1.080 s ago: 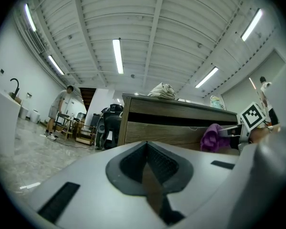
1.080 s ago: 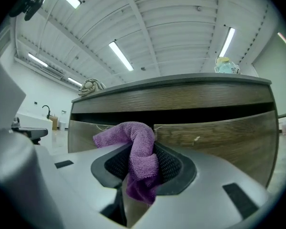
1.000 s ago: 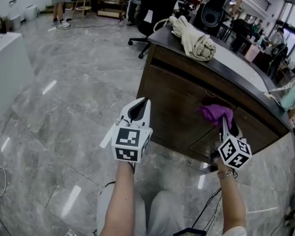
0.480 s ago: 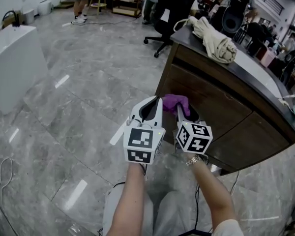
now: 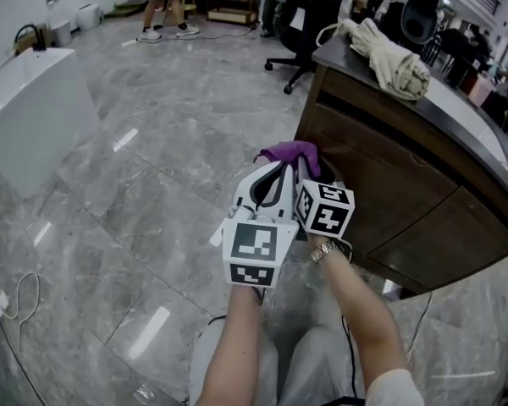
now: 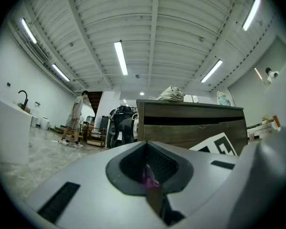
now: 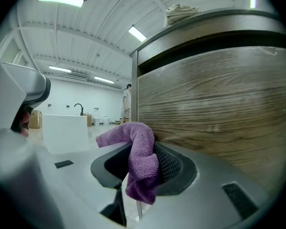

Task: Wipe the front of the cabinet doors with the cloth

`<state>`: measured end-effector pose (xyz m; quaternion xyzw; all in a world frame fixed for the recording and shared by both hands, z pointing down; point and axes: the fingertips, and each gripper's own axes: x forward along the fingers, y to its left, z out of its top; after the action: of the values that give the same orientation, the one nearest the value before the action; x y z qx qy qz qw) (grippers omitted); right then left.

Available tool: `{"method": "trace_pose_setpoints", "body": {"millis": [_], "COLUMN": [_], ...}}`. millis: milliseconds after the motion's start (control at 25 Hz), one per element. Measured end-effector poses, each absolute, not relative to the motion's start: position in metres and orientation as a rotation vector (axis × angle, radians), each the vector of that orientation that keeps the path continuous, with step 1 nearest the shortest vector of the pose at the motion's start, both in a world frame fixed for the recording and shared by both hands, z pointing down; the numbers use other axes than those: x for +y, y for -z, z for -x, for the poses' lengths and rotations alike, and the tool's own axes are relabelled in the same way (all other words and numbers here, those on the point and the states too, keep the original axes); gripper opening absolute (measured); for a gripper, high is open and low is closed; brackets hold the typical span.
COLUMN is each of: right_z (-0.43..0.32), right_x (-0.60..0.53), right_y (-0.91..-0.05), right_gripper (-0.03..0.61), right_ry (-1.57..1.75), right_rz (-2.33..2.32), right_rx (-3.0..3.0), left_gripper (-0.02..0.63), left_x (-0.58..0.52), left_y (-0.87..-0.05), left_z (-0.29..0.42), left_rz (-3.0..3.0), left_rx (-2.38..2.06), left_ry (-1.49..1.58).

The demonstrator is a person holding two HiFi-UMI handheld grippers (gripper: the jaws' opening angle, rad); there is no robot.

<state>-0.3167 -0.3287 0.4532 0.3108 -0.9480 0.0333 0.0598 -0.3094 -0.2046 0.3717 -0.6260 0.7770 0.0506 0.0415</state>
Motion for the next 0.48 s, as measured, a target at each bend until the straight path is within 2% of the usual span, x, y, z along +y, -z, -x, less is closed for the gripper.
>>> {"method": "trace_pose_setpoints", "body": {"millis": [480], "right_z": [0.227], "right_x": [-0.353], "right_y": [-0.45], "right_gripper": [0.137], "right_ry": [-0.046], "right_rz": [-1.068], "right_rx": [-2.856], "left_gripper": [0.006], "left_x": [-0.224], "left_y": [-0.383], "left_z": [0.307], "left_rz": [1.975], "left_rx": [2.35], "left_ry": [-0.137]}}
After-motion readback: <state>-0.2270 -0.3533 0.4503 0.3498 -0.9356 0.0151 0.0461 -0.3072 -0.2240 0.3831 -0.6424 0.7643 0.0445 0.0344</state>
